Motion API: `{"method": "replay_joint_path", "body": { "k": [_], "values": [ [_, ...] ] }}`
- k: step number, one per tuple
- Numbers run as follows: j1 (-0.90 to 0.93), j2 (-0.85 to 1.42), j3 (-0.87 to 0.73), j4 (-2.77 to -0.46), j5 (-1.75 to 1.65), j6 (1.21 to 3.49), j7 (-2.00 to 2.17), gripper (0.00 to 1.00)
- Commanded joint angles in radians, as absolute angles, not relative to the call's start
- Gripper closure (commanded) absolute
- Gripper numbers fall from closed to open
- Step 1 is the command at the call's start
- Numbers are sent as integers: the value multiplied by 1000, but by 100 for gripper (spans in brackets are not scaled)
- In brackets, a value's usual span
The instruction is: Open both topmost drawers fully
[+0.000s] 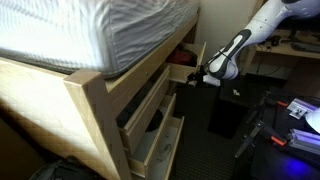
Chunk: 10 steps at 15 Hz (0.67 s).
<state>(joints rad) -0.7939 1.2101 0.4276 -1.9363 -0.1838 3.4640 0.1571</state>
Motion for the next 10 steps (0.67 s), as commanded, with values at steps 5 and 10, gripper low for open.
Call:
{"method": "replay_joint_path", "body": {
  "k": [5,10],
  "values": [
    [-929,1170,622,-2067,-395,3295,8,0],
    [-1187,1300,956,-1985,-350,2950,-251,0]
  ]
}}
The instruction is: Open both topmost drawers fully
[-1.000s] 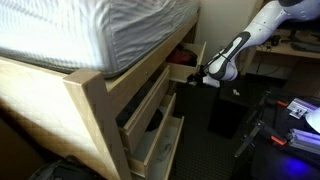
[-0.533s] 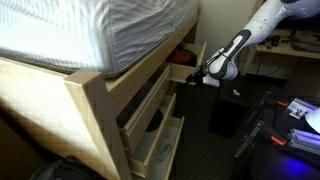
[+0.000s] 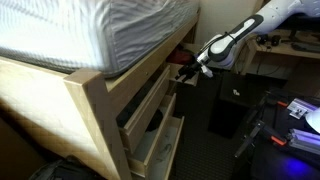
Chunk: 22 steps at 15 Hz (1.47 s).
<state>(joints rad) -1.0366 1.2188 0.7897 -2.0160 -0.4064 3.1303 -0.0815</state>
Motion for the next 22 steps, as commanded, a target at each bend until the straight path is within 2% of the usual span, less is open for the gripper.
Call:
{"method": "replay_joint_path", "body": {
  "k": [1,3,4,8,11,15,17,19,20,21,22],
  "values": [
    [-1191,1342,996,-1934,-294,2881,-295,0],
    [-1143,1407,1020,-1826,-174,2784,-339,0],
    [-1164,1274,983,-1932,-166,2852,-328,0],
    [-1153,1291,986,-1907,-133,2838,-358,0],
    [-1105,1381,995,-1824,-31,2979,-310,0],
    [-899,1469,930,-1696,-2,3274,-236,0],
    [-754,1467,833,-1632,-4,3382,-149,0],
    [-600,1426,705,-1550,65,3292,-16,0],
    [-560,1424,694,-1501,75,3200,33,0],
    [-655,1438,762,-1597,1,3336,5,0],
    [-611,1420,736,-1560,31,3292,29,0]
  ]
}}
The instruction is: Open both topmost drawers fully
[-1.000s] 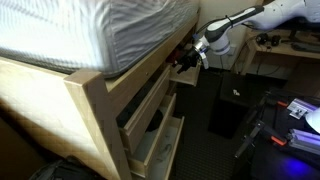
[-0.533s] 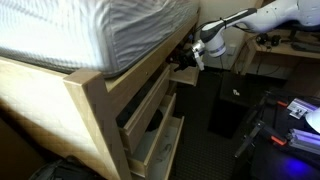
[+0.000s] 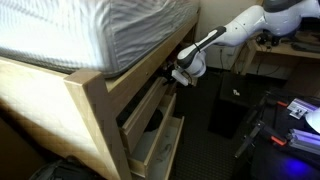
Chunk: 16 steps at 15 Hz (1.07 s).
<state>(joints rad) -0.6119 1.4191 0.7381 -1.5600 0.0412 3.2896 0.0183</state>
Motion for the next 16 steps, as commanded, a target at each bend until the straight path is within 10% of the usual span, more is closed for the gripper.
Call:
{"method": "replay_joint_path", "body": {
  "k": [1,16],
  "values": [
    [-580,1415,721,-1528,53,3258,36,0],
    [-199,950,71,-1958,541,3469,381,0]
  ]
}}
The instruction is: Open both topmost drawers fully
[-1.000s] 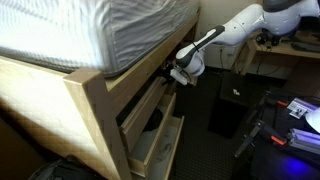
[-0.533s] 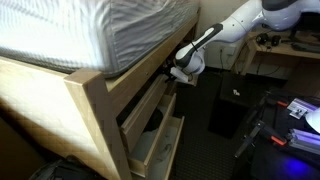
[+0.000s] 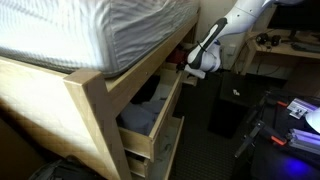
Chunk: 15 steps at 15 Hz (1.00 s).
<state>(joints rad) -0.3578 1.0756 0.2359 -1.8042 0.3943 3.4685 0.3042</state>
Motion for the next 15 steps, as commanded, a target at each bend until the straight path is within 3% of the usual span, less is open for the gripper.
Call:
{"method": "replay_joint_path", "body": {
  "k": [1,4,13,14,15],
  "values": [
    [-127,926,4,-2003,609,3466,398,0],
    [38,847,-94,-2160,769,3463,410,0],
    [110,399,-71,-2384,643,3467,633,0],
    [107,534,-61,-2291,711,3467,556,0],
    [102,487,-55,-2301,704,3455,562,0]
  ]
}}
